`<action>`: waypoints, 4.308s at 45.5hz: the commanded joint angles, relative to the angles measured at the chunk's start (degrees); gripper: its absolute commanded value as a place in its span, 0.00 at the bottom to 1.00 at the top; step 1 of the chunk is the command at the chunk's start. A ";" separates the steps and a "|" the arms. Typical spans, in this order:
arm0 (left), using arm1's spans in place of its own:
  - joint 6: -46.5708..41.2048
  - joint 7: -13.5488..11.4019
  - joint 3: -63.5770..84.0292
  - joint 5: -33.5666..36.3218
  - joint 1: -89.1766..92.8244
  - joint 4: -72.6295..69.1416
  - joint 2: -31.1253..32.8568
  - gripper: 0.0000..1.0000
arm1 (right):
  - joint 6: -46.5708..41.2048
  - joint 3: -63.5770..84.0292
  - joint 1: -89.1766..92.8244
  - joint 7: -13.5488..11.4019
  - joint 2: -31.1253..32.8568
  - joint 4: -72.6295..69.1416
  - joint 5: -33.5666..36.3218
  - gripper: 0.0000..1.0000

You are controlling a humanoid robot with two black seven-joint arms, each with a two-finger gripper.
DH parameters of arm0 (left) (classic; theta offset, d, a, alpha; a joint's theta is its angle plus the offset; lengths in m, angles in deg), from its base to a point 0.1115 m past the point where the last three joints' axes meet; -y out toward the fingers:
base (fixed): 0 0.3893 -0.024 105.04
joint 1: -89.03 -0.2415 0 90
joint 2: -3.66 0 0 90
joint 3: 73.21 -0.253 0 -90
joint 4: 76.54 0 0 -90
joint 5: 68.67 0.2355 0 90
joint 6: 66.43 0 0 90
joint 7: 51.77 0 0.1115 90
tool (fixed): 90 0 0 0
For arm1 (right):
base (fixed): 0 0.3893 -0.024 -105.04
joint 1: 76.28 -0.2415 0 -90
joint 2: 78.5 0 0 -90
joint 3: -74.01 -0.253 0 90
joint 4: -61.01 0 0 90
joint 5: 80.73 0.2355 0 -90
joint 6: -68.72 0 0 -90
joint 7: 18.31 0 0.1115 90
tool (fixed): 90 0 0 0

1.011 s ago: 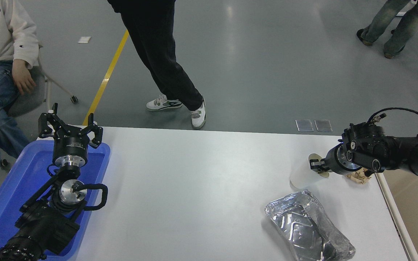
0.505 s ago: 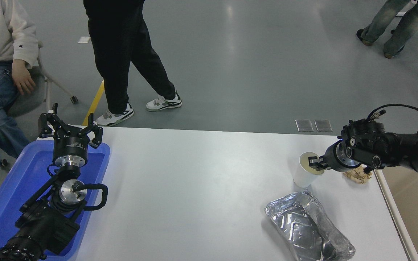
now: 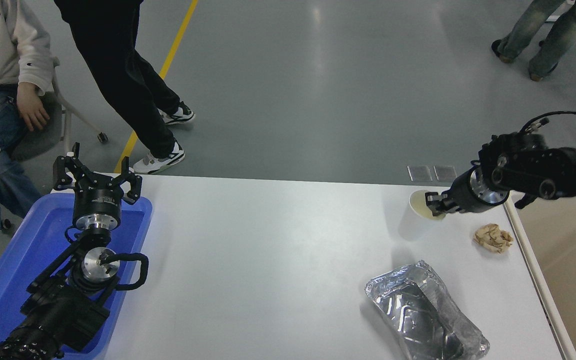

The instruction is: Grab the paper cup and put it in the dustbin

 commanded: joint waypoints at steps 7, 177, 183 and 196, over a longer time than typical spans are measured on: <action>0.00 0.00 0.01 0.00 0.00 0.00 0.00 0.99 | -10.81 1.93 -21.03 -1.16 7.68 -4.07 -0.04 0.00; 0.00 0.00 0.01 0.00 0.00 0.00 0.00 0.99 | 35.77 -55.89 42.24 -4.68 11.63 28.56 41.27 1.00; 0.00 0.00 -0.08 0.00 0.00 0.00 0.00 0.99 | 35.68 -55.98 40.48 -4.59 15.06 18.89 40.83 1.00; 0.00 0.00 0.01 0.00 0.00 0.00 0.00 0.99 | 35.94 -60.02 35.56 -4.51 14.72 8.42 36.17 1.00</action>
